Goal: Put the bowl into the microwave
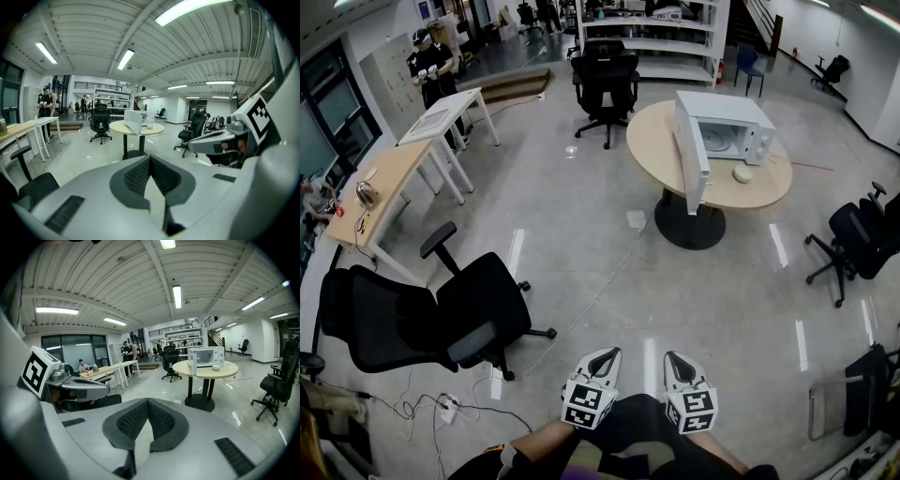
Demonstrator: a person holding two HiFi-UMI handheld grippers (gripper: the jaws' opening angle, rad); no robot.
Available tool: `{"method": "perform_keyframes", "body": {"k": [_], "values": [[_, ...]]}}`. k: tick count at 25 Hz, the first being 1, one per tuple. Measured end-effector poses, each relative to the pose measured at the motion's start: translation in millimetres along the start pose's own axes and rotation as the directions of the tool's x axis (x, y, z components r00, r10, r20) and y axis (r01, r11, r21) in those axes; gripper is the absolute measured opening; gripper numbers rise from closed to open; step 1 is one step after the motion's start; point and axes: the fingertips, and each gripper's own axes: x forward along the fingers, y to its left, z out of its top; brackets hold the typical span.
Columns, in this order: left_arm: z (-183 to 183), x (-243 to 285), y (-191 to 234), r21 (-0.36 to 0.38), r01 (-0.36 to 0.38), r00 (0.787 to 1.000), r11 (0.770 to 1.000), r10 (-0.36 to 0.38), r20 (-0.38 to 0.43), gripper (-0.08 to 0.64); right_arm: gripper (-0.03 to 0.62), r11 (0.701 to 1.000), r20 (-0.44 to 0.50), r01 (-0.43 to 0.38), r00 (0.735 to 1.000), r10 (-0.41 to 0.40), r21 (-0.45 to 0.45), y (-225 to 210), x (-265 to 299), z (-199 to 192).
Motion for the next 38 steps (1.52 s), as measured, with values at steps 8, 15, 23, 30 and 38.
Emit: {"method": "perform_keyframes", "body": {"k": [8, 15, 23, 30, 38], "values": [[4, 8, -9, 0.006, -0.007, 1.0, 1.0, 0.007, -0.001, 0.048, 0.015, 1.0, 0.003, -0.006, 1.0, 0.006, 0.004, -12, -3, 0], [6, 15, -24, 0.016, -0.01, 1.0, 1.0, 0.01, -0.007, 0.048, 0.015, 1.0, 0.009, -0.006, 1.0, 0.006, 0.012, -28, -11, -2], [11, 32, -50, 0.033, -0.014, 1.0, 0.999, 0.015, -0.022, 0.048, 0.015, 1.0, 0.017, -0.006, 1.0, 0.006, 0.029, -58, -24, -5], [17, 48, -73, 0.044, -0.017, 0.999, 0.999, 0.018, -0.027, 0.048, 0.015, 0.999, 0.025, -0.008, 1.0, 0.007, 0.042, -86, -35, -7], [21, 72, -104, 0.062, -0.01, 1.0, 0.998, 0.011, -0.016, 0.048, 0.015, 0.999, 0.038, 0.007, 0.999, -0.008, 0.042, -123, -50, -11]]}}
